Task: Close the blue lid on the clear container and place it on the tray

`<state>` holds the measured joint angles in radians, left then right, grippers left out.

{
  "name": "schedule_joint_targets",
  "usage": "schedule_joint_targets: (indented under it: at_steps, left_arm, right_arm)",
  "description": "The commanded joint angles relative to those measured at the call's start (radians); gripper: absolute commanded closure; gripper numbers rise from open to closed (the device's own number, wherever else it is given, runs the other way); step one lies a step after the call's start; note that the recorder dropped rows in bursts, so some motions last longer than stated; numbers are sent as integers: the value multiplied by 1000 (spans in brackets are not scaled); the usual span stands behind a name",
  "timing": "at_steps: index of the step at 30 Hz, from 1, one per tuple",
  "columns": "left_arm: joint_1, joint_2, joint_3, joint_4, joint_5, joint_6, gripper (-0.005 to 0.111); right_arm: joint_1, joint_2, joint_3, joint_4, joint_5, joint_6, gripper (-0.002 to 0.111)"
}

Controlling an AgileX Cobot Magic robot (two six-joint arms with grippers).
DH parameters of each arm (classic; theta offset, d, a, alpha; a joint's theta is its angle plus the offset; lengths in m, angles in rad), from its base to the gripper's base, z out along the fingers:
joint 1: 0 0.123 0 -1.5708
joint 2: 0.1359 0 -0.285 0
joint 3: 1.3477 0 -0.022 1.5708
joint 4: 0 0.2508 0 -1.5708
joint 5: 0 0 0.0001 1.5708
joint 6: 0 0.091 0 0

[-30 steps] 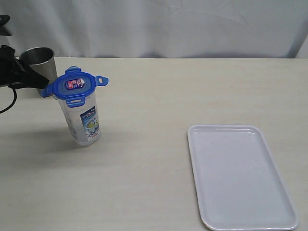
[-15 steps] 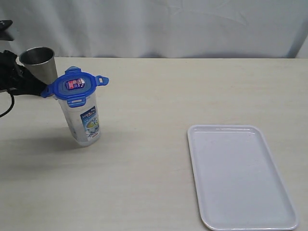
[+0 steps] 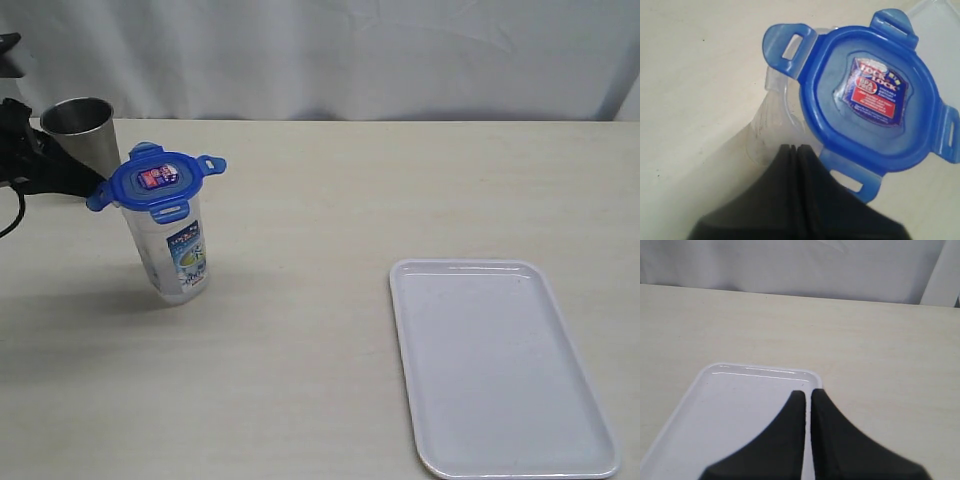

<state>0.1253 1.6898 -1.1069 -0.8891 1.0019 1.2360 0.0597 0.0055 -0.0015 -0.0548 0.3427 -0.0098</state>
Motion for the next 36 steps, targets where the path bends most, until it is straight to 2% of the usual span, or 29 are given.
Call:
schedule_joint_targets:
  at_steps: [1, 17, 22, 26, 28, 31, 33, 36]
  left_arm:
    - [-16, -11, -1, 4, 16, -12, 107]
    - [-21, -14, -1, 47, -14, -68, 107]
    - [-21, -76, -1, 55, -129, -89, 107]
    - [-21, -194, 42, 28, -284, -82, 107]
    - [-21, -246, 68, -32, -312, -20, 107]
    - [-25, -298, 99, -210, -265, 150, 107]
    - [-52, -312, 107, -292, -226, 235, 107]
    - [-139, -312, 107, -296, -229, 280, 107]
  right_arm:
    - [1, -5, 2, -2, -1, -3, 104]
    - [1, -5, 2, -2, -1, -3, 104]
    - [1, -5, 2, -2, -1, -3, 104]
    - [1, -5, 2, -2, -1, -3, 104]
    - [1, -5, 2, -2, -1, -3, 104]
    - [1, -5, 2, -2, -1, -3, 104]
    - [1, -5, 2, -2, -1, -3, 104]
    - [1, -5, 2, -2, -1, -3, 104]
